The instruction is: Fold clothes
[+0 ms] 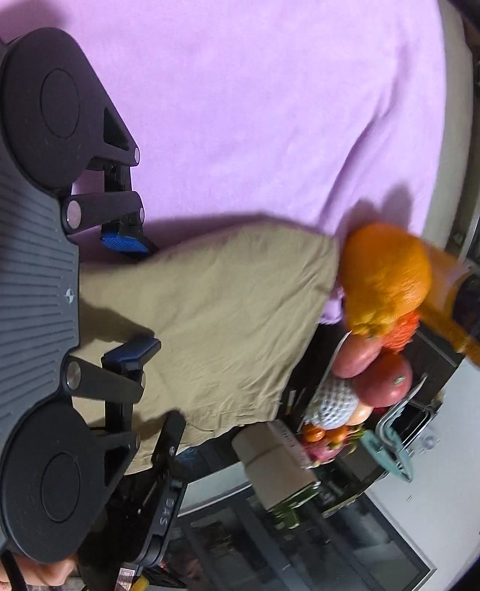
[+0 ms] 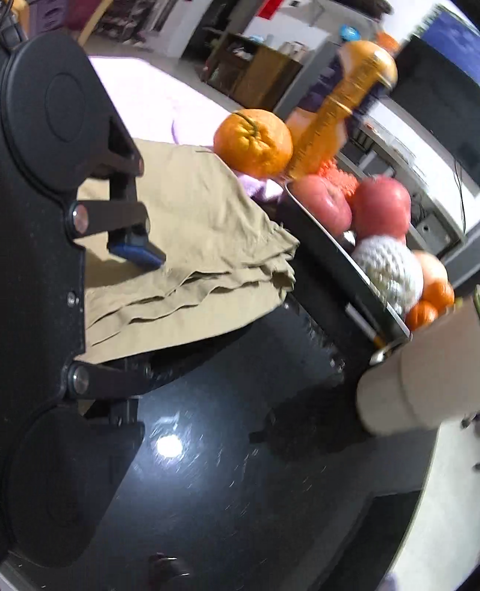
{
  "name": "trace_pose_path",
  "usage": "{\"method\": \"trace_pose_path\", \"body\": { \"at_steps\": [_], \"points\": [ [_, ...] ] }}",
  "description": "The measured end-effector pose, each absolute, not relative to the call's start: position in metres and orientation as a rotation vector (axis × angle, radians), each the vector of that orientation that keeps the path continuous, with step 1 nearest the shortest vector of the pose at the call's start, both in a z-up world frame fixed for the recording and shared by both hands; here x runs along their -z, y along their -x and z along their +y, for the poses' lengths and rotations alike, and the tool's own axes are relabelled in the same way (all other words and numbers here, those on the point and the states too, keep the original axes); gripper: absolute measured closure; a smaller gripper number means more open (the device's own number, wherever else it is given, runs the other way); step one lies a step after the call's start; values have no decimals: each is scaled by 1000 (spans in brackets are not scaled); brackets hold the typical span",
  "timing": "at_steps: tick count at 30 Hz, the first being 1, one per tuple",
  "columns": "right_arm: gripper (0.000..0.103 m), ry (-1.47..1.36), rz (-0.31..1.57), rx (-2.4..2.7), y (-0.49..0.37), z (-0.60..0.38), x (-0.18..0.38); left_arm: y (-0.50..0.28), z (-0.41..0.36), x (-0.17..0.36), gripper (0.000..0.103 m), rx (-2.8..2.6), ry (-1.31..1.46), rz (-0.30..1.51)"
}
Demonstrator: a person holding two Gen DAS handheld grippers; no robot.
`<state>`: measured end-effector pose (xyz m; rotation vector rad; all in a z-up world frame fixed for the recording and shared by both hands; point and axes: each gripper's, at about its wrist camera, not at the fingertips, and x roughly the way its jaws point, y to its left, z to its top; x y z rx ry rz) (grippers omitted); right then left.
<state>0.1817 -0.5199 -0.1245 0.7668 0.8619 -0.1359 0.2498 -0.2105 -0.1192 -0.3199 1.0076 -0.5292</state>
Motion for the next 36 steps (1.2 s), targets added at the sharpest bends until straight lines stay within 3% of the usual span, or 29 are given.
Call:
{"method": "trace_pose_path", "body": {
  "at_steps": [4, 6, 7, 8, 9, 14, 15, 16, 19, 21, 22, 24, 26, 28, 31, 34, 36],
  "points": [
    [39, -761, 744, 154, -143, -526, 93, -214, -197, 85, 63, 556, 251, 874],
    [38, -743, 679, 165, -119, -523, 76, -199, -203, 75, 64, 593, 207, 832],
    [48, -734, 654, 155, -112, -521, 71, -191, -210, 72, 69, 617, 177, 816],
    [66, -723, 650, 128, -108, -517, 68, -182, -217, 72, 73, 645, 142, 806],
    [73, -726, 675, 98, -108, -514, 72, -172, -225, 73, 74, 678, 107, 803],
    [77, -826, 930, 46, -129, -509, 116, -139, -258, 105, 79, 768, -53, 858],
    [81, -787, 968, 87, -127, -508, 121, -139, -261, 115, 80, 753, -78, 872],
    [99, -731, 993, 121, -125, -507, 124, -139, -264, 124, 75, 738, -104, 886],
    [103, -665, 990, 142, -123, -503, 125, -142, -260, 125, 76, 704, -75, 913],
    [96, -645, 933, 149, -118, -496, 116, -141, -258, 115, 82, 647, -74, 923],
    [87, -635, 899, 154, -114, -493, 110, -138, -256, 107, 82, 618, -85, 913],
    [72, -630, 800, 172, -101, -486, 90, -129, -252, 85, 64, 551, -102, 894],
    [50, -671, 743, 170, -88, -479, 73, -122, -250, 60, 60, 486, -117, 871],
    [35, -692, 735, 155, -81, -471, 58, -116, -248, 33, 55, 452, -126, 845],
    [19, -594, 797, 170, -74, -455, 30, -101, -242, -1, 37, 419, -122, 800],
    [0, -501, 819, 233, -59, -439, -1, -85, -234, -19, 31, 417, -109, 807],
    [0, -484, 809, 281, -43, -428, -15, -75, -229, -27, 30, 428, -97, 817]
  ]
}}
